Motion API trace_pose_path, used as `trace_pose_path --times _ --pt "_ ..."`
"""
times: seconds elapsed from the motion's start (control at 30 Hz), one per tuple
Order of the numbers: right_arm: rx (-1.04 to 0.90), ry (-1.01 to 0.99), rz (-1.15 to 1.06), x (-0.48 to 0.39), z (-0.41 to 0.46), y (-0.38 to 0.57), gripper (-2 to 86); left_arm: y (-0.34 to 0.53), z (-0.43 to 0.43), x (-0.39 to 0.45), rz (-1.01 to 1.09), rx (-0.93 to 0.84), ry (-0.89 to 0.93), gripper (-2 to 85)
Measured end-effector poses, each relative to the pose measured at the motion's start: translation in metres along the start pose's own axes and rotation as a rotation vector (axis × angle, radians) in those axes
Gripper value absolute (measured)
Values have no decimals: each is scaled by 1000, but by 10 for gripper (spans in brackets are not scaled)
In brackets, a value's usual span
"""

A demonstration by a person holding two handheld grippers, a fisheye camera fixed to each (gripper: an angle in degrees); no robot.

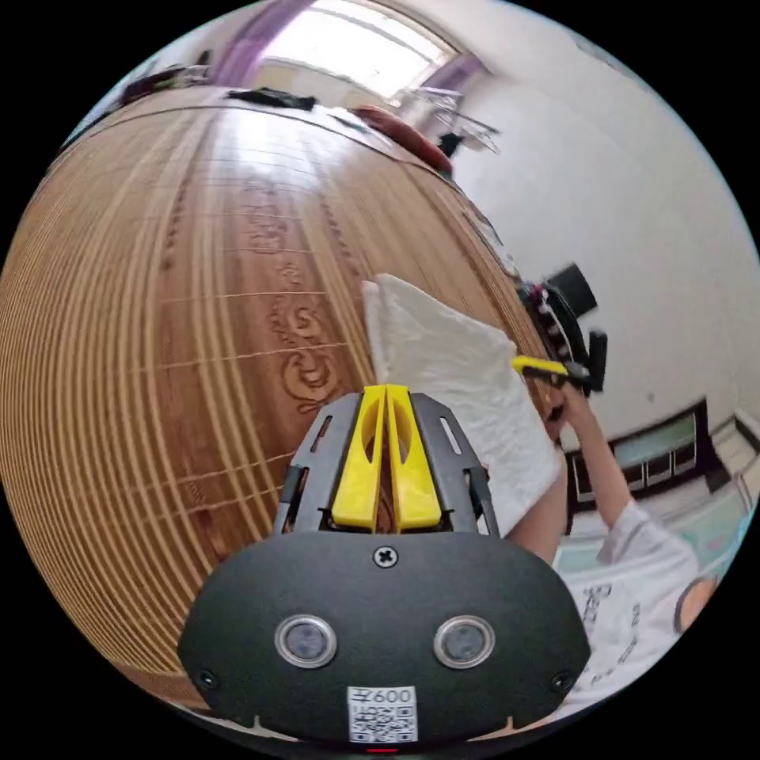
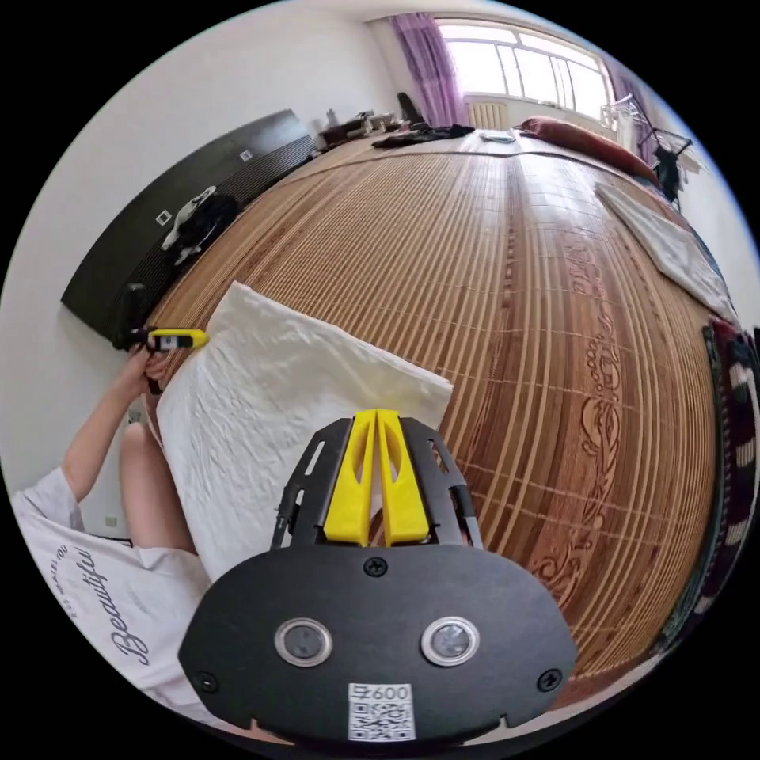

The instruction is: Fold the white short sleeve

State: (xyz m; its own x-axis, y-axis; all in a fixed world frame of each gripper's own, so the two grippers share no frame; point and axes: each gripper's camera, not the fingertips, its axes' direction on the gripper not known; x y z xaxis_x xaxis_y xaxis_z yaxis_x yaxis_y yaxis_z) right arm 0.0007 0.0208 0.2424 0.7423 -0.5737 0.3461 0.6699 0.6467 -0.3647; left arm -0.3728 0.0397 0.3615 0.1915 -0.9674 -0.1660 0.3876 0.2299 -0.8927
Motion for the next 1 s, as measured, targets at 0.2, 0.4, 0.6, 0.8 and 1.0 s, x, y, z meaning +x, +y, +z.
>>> trace_pose_path --times 0.2,0.4,0.6,0.8,1.0 --pt "-65 -20 -14 0 2 -39 -8 70 -29 63 508 -54 194 1" --pt "-114 311 -259 -55 22 -85 -8 172 -4 89 686 -175 174 1" --pt "19 448 -120 -71 13 -98 -8 257 -25 117 866 31 -113 2" --pt "317 148 -385 -163 -34 -123 -8 254 -32 92 765 -16 23 1" --pt "-314 -593 -788 -263 70 -188 -8 266 -38 80 754 -13 49 0"
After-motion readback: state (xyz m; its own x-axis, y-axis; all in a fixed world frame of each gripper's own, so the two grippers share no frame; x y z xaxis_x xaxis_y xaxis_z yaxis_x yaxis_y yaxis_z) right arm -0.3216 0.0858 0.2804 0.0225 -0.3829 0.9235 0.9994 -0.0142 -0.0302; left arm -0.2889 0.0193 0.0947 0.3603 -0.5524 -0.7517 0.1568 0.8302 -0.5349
